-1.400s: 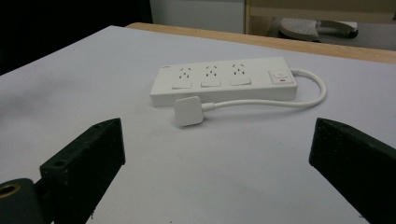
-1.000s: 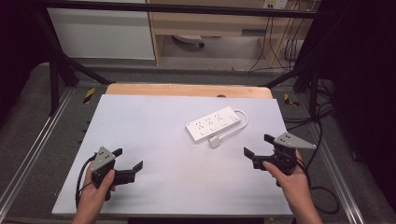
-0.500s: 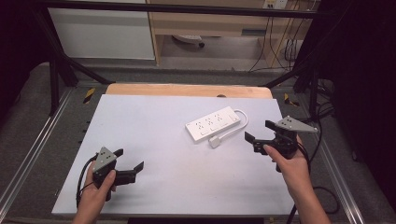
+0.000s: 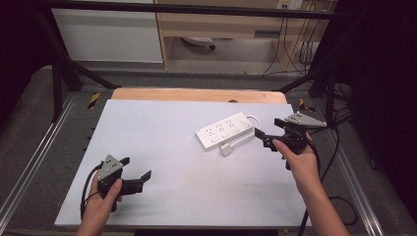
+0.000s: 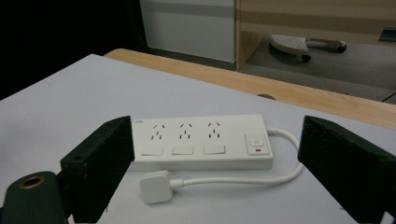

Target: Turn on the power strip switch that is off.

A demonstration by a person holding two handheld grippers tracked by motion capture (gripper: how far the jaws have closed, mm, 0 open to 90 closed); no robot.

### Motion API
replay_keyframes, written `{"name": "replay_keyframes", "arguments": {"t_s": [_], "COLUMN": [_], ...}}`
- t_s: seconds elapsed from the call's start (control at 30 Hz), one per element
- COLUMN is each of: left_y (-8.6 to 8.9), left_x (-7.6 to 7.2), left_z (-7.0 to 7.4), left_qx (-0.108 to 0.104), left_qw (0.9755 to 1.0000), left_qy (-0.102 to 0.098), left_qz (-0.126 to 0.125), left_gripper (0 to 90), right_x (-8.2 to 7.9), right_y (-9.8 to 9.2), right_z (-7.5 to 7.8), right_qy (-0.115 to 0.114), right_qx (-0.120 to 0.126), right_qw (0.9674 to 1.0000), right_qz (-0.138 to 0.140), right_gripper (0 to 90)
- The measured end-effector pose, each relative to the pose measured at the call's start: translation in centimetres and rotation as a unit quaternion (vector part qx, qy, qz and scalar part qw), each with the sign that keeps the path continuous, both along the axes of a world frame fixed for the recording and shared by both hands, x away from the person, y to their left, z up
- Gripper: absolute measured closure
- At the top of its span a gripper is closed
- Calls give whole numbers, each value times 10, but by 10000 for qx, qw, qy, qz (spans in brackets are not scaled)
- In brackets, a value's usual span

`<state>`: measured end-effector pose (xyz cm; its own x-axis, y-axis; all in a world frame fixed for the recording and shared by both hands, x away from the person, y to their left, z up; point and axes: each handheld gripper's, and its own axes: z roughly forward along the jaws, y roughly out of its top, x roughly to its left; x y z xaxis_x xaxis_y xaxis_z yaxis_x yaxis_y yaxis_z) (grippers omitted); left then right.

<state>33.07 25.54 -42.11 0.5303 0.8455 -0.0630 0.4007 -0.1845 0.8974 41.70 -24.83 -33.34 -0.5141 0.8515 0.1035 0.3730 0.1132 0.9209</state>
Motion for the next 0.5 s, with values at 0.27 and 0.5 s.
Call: {"name": "replay_keyframes", "arguments": {"t_s": [0.27,0.5], "left_y": [2,0], "left_x": [0,1], "left_z": [0,0], "left_qx": [-8,27], "left_qw": [10000,10000], "left_qy": [-31,2], "left_qz": [37,5], "left_gripper": [60,60], "right_x": [18,28], "right_y": [1,1], "right_z": [-3,-10], "right_qy": [53,93], "right_qx": [-35,-138], "right_qw": [9999,9994], "right_qz": [-159,-306], "right_gripper": [66,59]}}
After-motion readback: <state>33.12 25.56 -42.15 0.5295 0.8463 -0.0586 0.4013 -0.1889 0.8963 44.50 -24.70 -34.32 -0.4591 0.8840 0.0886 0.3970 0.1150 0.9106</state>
